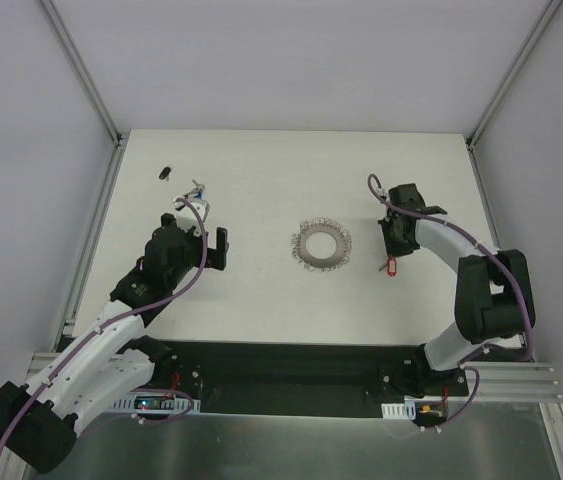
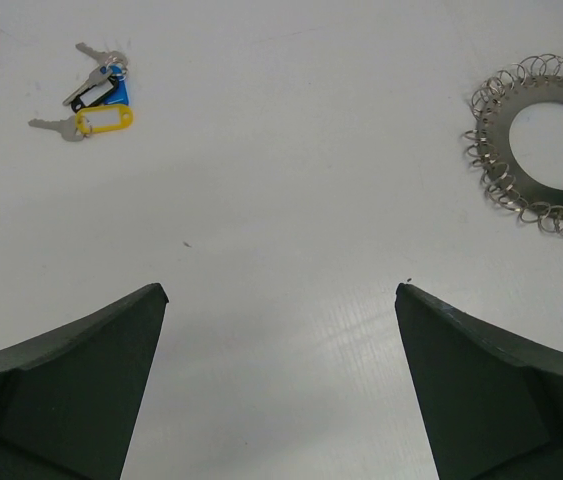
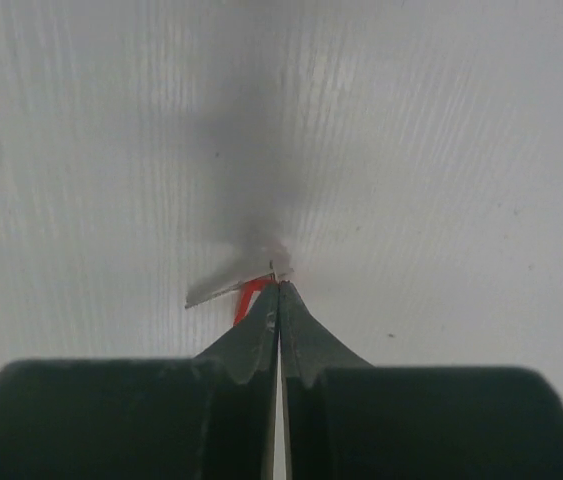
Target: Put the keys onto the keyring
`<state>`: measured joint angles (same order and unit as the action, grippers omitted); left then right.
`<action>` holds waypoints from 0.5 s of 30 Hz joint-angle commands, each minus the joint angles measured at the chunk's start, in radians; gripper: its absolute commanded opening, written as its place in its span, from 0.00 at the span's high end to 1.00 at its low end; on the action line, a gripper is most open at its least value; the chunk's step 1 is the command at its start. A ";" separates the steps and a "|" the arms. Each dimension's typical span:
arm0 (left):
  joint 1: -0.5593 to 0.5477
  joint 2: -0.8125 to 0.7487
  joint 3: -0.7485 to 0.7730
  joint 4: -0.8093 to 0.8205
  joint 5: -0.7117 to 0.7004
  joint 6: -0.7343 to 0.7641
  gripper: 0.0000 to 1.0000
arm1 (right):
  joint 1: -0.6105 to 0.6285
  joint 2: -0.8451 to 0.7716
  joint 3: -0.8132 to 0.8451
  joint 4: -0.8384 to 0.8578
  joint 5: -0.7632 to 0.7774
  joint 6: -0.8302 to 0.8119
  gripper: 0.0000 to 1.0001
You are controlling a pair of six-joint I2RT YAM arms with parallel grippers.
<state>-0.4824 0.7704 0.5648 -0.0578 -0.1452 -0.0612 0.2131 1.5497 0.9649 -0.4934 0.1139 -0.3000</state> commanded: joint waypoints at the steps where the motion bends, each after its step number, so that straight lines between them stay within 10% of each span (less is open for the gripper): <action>1: 0.008 0.000 0.007 0.003 -0.051 0.040 0.01 | -0.018 0.081 0.081 0.131 -0.019 0.007 0.99; 15: 0.010 0.021 0.006 0.003 -0.044 0.032 0.01 | -0.038 0.165 0.069 0.205 -0.043 0.002 0.99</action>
<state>-0.4824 0.7864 0.5648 -0.0589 -0.1699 -0.0372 0.1806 1.7130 1.0344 -0.3225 0.0887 -0.3008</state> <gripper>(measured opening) 0.992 0.015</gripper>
